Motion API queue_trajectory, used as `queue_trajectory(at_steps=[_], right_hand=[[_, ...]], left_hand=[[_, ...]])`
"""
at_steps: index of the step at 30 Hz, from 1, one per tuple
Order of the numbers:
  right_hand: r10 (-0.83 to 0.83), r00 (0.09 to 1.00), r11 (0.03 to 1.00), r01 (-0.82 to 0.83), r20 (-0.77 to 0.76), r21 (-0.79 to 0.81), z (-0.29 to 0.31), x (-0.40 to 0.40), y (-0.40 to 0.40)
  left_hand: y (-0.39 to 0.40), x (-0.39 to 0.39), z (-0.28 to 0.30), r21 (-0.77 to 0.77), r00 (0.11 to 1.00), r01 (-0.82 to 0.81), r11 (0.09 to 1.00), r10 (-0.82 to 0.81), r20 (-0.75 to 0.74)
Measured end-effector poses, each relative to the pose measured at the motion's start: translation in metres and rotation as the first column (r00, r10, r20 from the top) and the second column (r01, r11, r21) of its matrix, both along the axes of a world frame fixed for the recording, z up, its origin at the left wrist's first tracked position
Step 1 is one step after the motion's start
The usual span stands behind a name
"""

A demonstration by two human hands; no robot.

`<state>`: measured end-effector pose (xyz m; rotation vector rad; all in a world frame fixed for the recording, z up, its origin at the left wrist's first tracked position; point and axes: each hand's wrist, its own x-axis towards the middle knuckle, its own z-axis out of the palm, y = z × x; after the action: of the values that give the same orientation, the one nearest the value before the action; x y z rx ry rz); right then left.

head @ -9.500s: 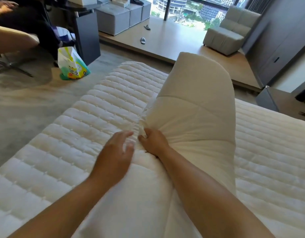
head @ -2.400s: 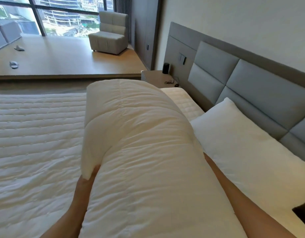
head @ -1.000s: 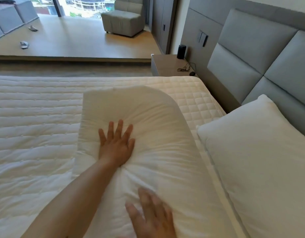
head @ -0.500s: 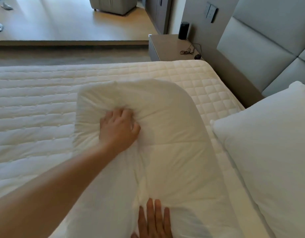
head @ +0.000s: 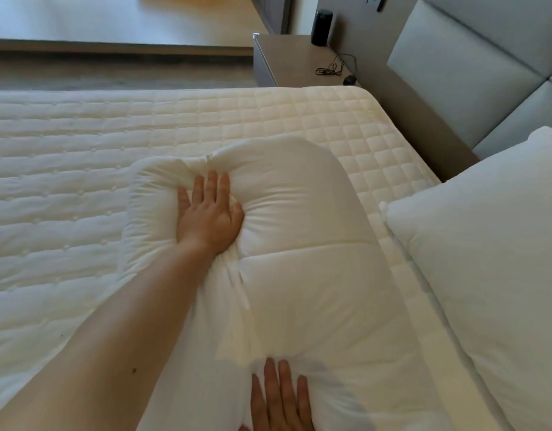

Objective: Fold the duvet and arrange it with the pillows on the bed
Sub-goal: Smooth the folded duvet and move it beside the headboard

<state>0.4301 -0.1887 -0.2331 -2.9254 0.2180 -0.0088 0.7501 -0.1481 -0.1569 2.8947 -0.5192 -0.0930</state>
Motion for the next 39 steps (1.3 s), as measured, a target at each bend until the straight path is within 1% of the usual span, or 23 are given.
queue_trajectory(at_steps=[1,3,4,5,6,9,11,13,16,18,21,23,25,27,29,31,33,34,35,36,37,38,39], right_hand=[[-0.031,0.994,0.992,0.043,0.106,-0.119,-0.006,-0.003,-0.008],[0.026,0.988,0.981,0.004,0.154,-0.194,-0.006,-0.011,-0.006],[0.042,0.993,0.983,-0.021,0.110,-0.181,-0.004,-0.017,0.001],[0.051,0.990,0.984,-0.027,0.133,-0.177,-0.007,-0.020,0.002],[0.050,0.996,0.990,-0.039,0.080,-0.134,-0.007,-0.022,0.001],[0.032,0.990,0.997,-0.022,0.136,-0.076,0.003,-0.021,0.000],[0.020,0.991,1.000,-0.017,0.130,-0.024,0.011,-0.025,0.001],[0.034,0.999,0.999,-0.034,-0.008,0.033,0.031,-0.029,-0.001],[0.098,0.991,0.994,-0.093,-0.089,0.058,0.065,-0.041,0.000],[0.123,0.983,0.987,-0.108,-0.138,0.116,0.088,-0.052,-0.005],[0.140,0.973,0.981,-0.111,-0.184,0.160,0.132,-0.071,-0.033],[0.221,0.960,0.967,-0.193,-0.173,0.166,0.160,-0.082,-0.056],[0.290,0.939,0.939,-0.241,-0.185,0.246,0.182,-0.091,-0.074],[0.342,0.931,0.917,-0.299,-0.130,0.265,0.204,-0.102,-0.089],[0.357,0.934,0.882,-0.325,-0.033,0.341,0.221,-0.116,-0.112],[0.265,0.951,0.888,-0.306,0.162,0.344,0.231,-0.129,-0.154],[0.192,0.925,0.921,-0.285,0.328,0.266,0.243,-0.139,-0.220],[0.168,0.912,0.945,-0.258,0.375,0.203,0.250,-0.142,-0.258],[0.107,0.914,0.972,-0.179,0.391,0.153,0.255,-0.145,-0.297],[-0.007,0.931,0.990,-0.044,0.365,0.131,0.259,-0.147,-0.338],[-0.146,0.941,0.987,0.119,0.305,0.105,0.263,-0.149,-0.375],[-0.281,0.939,0.960,0.278,0.197,0.044,0.266,-0.151,-0.409],[-0.384,0.918,0.920,0.390,0.102,-0.037,0.265,-0.155,-0.439]], left_hand=[[-0.001,-0.002,0.002,0.006,1.000,0.004,1.000,-0.004,0.004],[0.000,-0.006,0.011,0.028,1.000,0.024,0.999,-0.024,-0.011],[0.002,-0.009,0.020,0.033,0.999,0.031,0.999,-0.030,-0.030],[0.004,-0.014,0.030,0.037,0.999,0.035,0.999,-0.034,-0.042],[0.008,-0.021,0.041,0.030,0.999,0.039,0.999,-0.038,-0.040],[0.023,-0.073,0.076,0.002,0.999,0.026,1.000,-0.026,0.034],[0.043,-0.126,0.080,0.053,0.996,0.057,0.997,-0.060,0.066],[0.069,-0.164,0.071,0.151,0.997,0.064,0.986,-0.070,0.033],[0.083,-0.171,0.067,0.220,0.997,-0.030,0.975,0.045,-0.063],[0.065,-0.170,0.082,0.232,0.989,-0.080,0.969,0.106,-0.102],[0.028,-0.185,0.115,0.260,0.983,-0.095,0.961,0.132,-0.129],[0.010,-0.200,0.130,0.268,0.985,-0.084,0.960,0.121,-0.124],[-0.003,-0.214,0.137,0.297,0.988,-0.076,0.952,0.112,-0.104],[-0.013,-0.225,0.140,0.323,0.984,-0.108,0.940,0.148,-0.102],[-0.025,-0.233,0.150,0.314,0.970,-0.156,0.937,0.206,-0.131],[-0.044,-0.245,0.162,0.223,0.978,-0.165,0.961,0.188,-0.088],[-0.076,-0.266,0.172,-0.034,0.993,-0.108,0.994,0.109,0.035],[-0.098,-0.281,0.177,-0.210,0.994,-0.079,0.975,0.092,0.053],[-0.124,-0.297,0.182,-0.391,0.996,-0.076,0.917,0.088,0.013],[-0.153,-0.314,0.186,-0.547,0.992,-0.122,0.828,0.083,-0.094],[-0.185,-0.329,0.186,-0.668,0.966,-0.219,0.711,0.064,-0.249],[-0.216,-0.344,0.183,-0.730,0.901,-0.368,0.576,0.026,-0.434],[-0.247,-0.358,0.174,-0.719,0.797,-0.521,0.460,-0.042,-0.603]])
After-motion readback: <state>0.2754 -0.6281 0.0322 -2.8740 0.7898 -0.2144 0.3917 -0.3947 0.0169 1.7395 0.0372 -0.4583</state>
